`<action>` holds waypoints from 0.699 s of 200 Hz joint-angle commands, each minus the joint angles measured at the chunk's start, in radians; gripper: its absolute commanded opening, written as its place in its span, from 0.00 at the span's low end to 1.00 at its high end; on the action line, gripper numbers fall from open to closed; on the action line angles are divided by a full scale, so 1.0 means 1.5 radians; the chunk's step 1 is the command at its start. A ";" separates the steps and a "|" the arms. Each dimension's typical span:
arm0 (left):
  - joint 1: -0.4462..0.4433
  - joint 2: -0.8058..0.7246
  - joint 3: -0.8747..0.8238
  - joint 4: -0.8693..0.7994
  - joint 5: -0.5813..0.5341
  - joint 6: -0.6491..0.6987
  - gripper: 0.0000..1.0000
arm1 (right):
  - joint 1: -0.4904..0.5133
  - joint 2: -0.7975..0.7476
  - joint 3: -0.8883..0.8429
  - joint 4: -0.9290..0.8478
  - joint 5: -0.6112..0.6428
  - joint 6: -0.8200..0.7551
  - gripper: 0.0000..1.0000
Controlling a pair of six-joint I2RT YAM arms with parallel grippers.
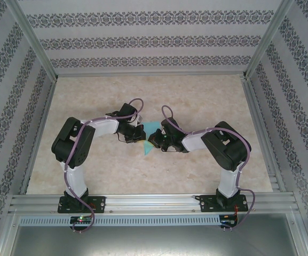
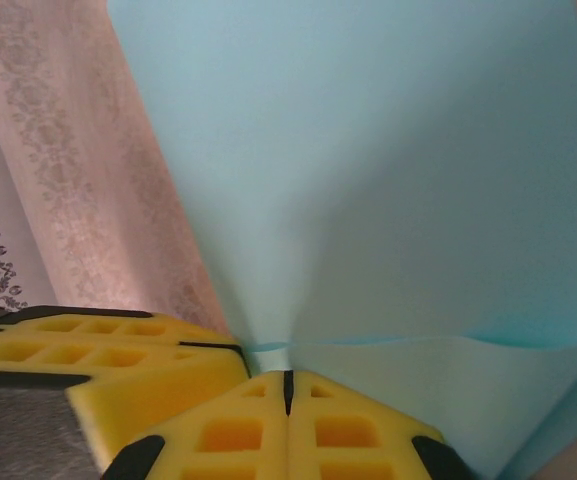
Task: Fold a paper plane with a square sheet of paper (pick it up from the middle)
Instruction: Third fold the triangle at the center of the table.
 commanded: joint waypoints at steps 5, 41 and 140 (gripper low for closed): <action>-0.011 0.014 -0.004 -0.024 -0.007 0.025 0.00 | 0.002 0.012 -0.004 -0.061 0.020 -0.007 0.00; -0.015 0.024 0.000 -0.047 -0.037 0.040 0.00 | 0.003 0.001 -0.002 -0.067 0.024 -0.023 0.00; -0.018 0.047 0.011 -0.123 -0.131 0.106 0.00 | -0.008 -0.089 0.046 -0.220 0.035 -0.243 0.00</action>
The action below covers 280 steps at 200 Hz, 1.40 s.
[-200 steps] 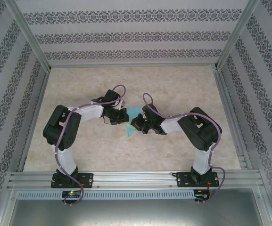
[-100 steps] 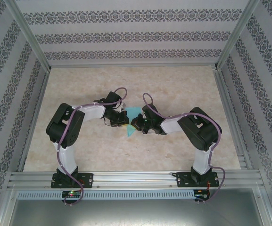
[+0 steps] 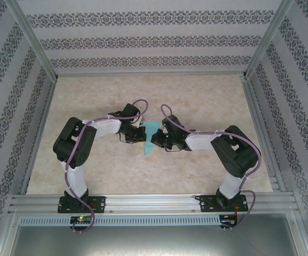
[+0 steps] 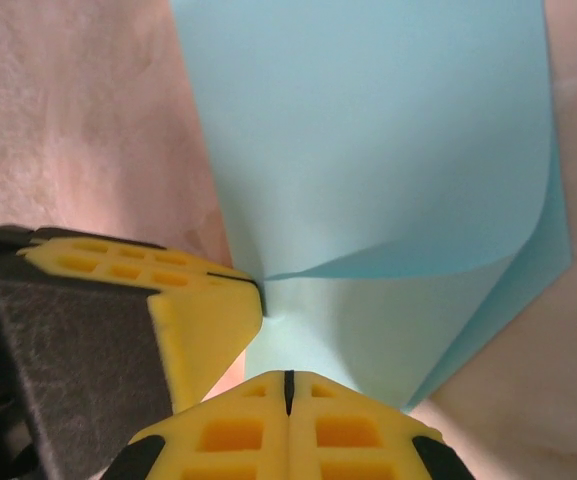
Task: Fold a paper plane with a square sheet of paper (pick it up from the middle)
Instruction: Third fold the triangle at the center of the table.
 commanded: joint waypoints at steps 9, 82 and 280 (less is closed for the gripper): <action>-0.002 0.042 -0.010 -0.083 -0.080 0.033 0.00 | -0.005 0.001 0.031 -0.065 0.010 -0.076 0.00; -0.002 0.048 -0.004 -0.084 -0.087 0.045 0.00 | -0.006 0.048 0.062 -0.078 0.002 -0.070 0.00; -0.002 0.084 0.057 -0.142 -0.120 0.081 0.00 | -0.005 0.061 0.079 -0.027 0.009 -0.061 0.00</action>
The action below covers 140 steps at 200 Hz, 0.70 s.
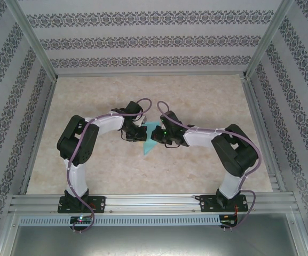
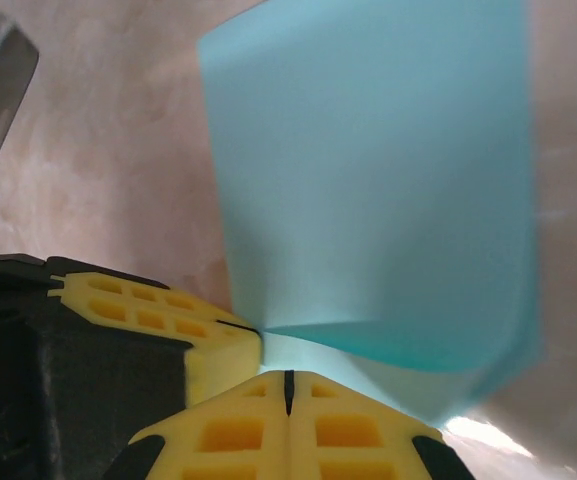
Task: Fold a paper plane with a square sheet of paper (pick it up from the middle)
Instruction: Third fold the triangle at the center of the table.
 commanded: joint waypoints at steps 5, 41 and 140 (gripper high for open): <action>0.003 0.049 -0.013 -0.052 -0.102 0.027 0.00 | -0.006 0.042 0.015 0.032 -0.032 0.012 0.00; 0.004 0.050 -0.018 -0.066 -0.131 0.024 0.00 | -0.038 0.043 -0.038 0.053 -0.008 0.062 0.00; 0.003 0.054 0.013 -0.050 -0.093 0.045 0.00 | -0.087 -0.106 -0.072 -0.024 0.057 -0.008 0.00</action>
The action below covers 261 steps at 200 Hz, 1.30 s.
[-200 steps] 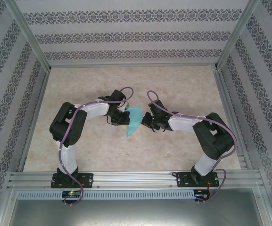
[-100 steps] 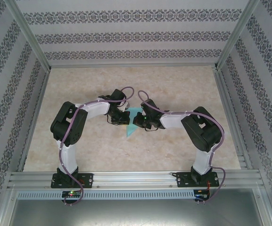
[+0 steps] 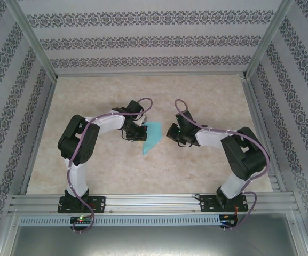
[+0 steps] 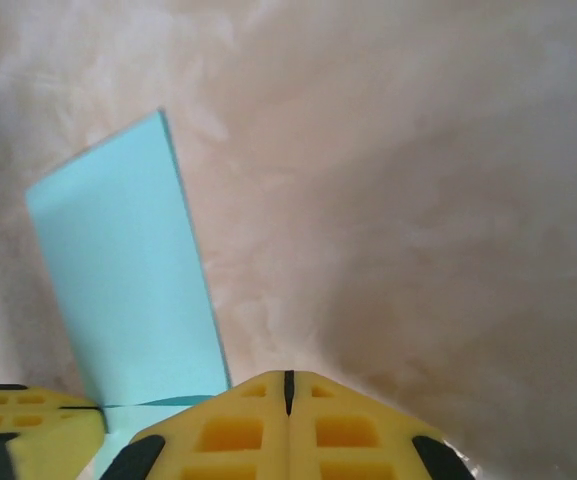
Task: Fold a paper plane with a square sheet of paper (pick it up from the middle)
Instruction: Third fold the triangle at the center of the table.
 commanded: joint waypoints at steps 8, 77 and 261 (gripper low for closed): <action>0.006 0.048 0.003 -0.038 -0.080 0.034 0.00 | 0.024 -0.012 0.017 0.020 -0.030 -0.018 0.00; 0.006 0.044 0.010 -0.019 -0.044 0.057 0.00 | 0.061 0.108 0.065 0.123 -0.131 0.042 0.00; -0.041 -0.139 -0.113 0.124 0.026 -0.205 0.15 | 0.063 0.173 -0.016 0.127 -0.035 0.107 0.00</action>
